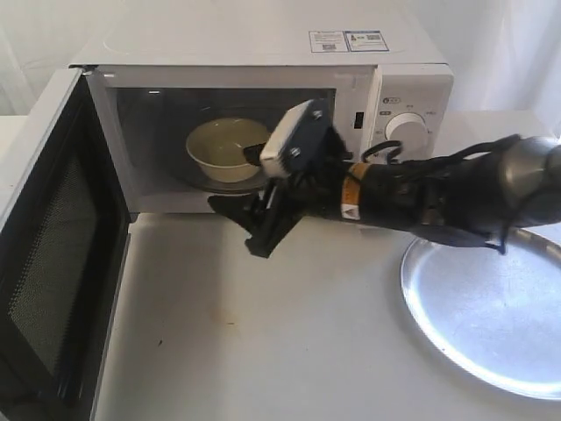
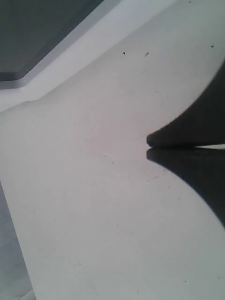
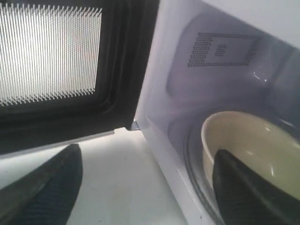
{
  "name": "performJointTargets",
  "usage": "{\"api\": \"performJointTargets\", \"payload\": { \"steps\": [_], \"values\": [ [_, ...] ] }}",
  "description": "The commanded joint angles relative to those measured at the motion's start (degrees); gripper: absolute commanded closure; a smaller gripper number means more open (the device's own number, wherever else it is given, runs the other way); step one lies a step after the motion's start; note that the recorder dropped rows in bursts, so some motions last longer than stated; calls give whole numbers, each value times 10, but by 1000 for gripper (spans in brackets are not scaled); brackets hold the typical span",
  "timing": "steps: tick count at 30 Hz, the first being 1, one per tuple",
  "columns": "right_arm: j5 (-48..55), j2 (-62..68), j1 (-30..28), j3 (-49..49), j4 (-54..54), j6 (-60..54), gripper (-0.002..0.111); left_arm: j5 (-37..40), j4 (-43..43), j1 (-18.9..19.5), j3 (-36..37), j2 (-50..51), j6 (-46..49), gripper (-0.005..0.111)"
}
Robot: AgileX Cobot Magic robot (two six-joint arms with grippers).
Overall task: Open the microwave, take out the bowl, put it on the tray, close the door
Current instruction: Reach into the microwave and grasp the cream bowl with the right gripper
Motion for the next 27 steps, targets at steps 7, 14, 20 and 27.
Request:
{"api": "performJointTargets", "payload": {
  "steps": [7,14,20,27],
  "values": [
    [244,121,43,-212,89,-66,39,1,-4,-3,-1,-1,-2,107],
    [316,149,51,-250,83,-29,66,1,-4,-3,-1,-1,-2,107],
    [338,146,72,-250,71,-36,108,1,-4,-3,-1,-1,-2,107],
    [415,75,138,-237,69,-30,108,1,-4,-3,-1,-1,-2,107]
  ]
}}
